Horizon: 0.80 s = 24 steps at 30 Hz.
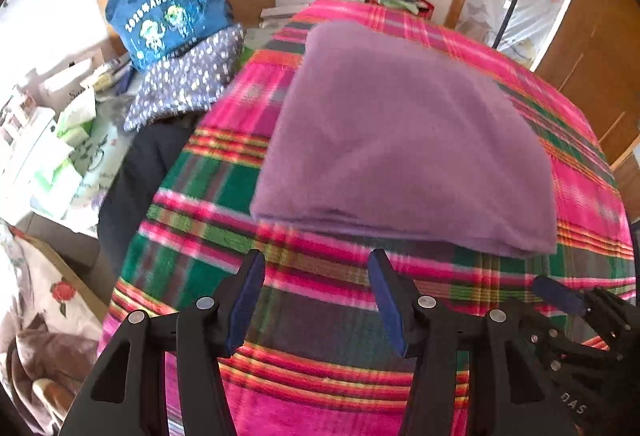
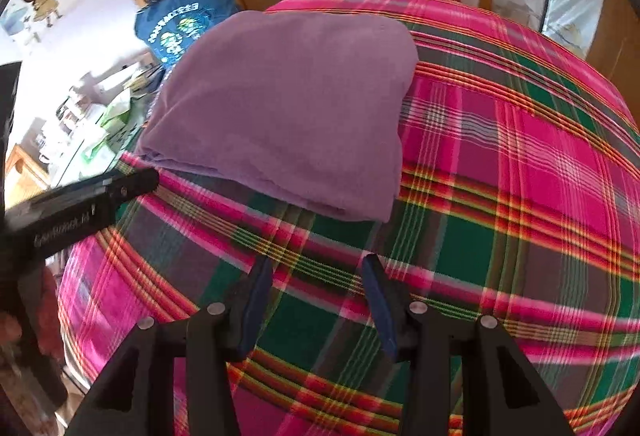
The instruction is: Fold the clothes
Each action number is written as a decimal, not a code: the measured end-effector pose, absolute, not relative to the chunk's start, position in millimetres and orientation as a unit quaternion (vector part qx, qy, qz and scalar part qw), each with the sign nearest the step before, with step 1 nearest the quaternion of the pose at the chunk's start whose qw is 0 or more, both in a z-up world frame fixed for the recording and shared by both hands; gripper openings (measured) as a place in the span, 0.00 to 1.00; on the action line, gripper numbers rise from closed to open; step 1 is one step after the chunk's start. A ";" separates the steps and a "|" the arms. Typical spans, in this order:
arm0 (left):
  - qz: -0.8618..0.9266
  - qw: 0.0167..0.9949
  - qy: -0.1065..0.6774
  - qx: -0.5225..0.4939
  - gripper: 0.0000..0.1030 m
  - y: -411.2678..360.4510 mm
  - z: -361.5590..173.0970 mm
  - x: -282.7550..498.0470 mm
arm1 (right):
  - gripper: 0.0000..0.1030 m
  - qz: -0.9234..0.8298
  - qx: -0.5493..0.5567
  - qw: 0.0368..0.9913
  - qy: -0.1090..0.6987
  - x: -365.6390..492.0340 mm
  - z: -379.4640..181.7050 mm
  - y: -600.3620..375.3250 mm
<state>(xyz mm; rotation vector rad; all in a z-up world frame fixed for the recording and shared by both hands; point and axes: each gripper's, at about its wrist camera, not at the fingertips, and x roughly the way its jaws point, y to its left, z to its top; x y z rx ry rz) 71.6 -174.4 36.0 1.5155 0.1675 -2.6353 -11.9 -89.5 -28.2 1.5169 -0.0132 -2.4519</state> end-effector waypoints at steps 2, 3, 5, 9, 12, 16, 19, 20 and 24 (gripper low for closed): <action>-0.865 0.053 0.043 0.497 0.54 -169.2 33.0 72.9 | 0.46 -0.848 0.520 0.108 0.006 -10.6 -31.8 -91.0; -0.864 0.053 0.045 0.498 0.54 -169.3 31.1 71.9 | 0.46 -0.849 0.518 0.104 0.007 -9.3 -33.2 -91.3; -0.864 0.054 0.048 0.499 0.54 -169.4 27.2 69.7 | 0.46 -0.852 0.514 0.100 0.008 -7.2 -33.9 -92.5; -0.862 0.049 0.042 0.502 0.54 -165.2 21.7 68.1 | 0.49 -0.858 0.506 0.091 0.006 -5.9 -34.3 -95.9; -0.863 0.045 0.036 0.501 0.57 -160.4 18.1 68.5 | 0.64 -0.862 0.498 0.093 0.006 -3.9 -36.8 -99.5; -0.863 0.043 0.042 0.502 0.63 -159.9 14.6 67.0 | 0.74 -0.867 0.491 0.086 0.013 -3.6 -38.3 -107.2; -0.864 0.042 0.035 0.501 0.65 -158.2 12.8 64.6 | 0.74 -0.871 0.484 0.081 0.007 -3.6 -37.4 -106.3; -0.864 0.042 0.034 0.500 0.66 -158.0 12.5 64.1 | 0.74 -0.872 0.483 0.081 0.006 -4.3 -37.6 -106.6; -0.866 0.045 0.038 0.497 0.69 -157.3 13.6 65.8 | 0.72 -0.874 0.480 0.072 0.013 -7.5 -38.3 -106.6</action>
